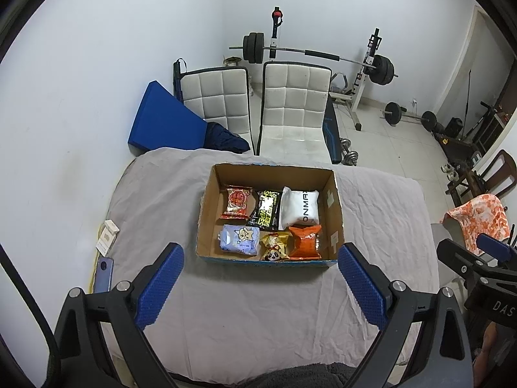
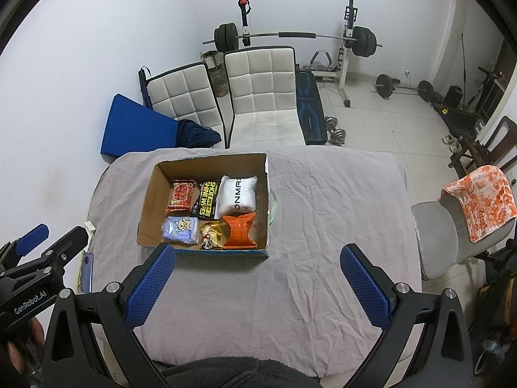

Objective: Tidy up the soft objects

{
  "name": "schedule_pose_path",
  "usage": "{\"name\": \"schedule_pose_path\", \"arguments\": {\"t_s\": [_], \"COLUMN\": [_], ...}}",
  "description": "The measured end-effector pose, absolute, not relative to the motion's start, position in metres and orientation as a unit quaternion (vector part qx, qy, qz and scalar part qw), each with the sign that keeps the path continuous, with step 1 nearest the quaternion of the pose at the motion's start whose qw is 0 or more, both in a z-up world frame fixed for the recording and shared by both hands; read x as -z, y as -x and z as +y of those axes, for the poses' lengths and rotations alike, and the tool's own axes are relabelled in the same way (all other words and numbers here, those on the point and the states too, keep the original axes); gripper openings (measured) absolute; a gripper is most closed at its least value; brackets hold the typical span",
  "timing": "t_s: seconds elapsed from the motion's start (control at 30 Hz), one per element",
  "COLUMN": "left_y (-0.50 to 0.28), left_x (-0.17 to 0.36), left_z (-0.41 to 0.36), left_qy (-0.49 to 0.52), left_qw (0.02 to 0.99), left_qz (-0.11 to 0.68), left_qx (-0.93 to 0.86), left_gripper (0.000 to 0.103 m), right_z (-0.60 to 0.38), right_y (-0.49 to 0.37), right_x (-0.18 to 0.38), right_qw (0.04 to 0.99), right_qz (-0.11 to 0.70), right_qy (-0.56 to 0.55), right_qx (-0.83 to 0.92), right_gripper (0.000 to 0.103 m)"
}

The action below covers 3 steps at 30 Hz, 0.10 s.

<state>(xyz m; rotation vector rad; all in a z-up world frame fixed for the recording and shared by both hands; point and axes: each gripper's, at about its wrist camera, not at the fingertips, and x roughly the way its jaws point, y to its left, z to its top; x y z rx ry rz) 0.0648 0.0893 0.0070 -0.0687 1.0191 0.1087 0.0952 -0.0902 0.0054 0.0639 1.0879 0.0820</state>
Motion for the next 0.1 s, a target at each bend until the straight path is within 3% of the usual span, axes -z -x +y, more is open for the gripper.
{"name": "schedule_pose_path", "arguments": {"t_s": [0.1], "left_y": [-0.0642], "left_x": [-0.007], "left_z": [0.0892], "left_qy": [0.031], "left_qw": [0.871], "left_qz": [0.487], "left_qx": [-0.052], "left_gripper": [0.098], "right_z": [-0.09], "right_y": [-0.0953], "right_x": [-0.0053], "right_qw": [0.855], "right_qz": [0.517], "right_qy": [-0.031], "right_qx": [-0.039], "right_gripper": [0.103]}}
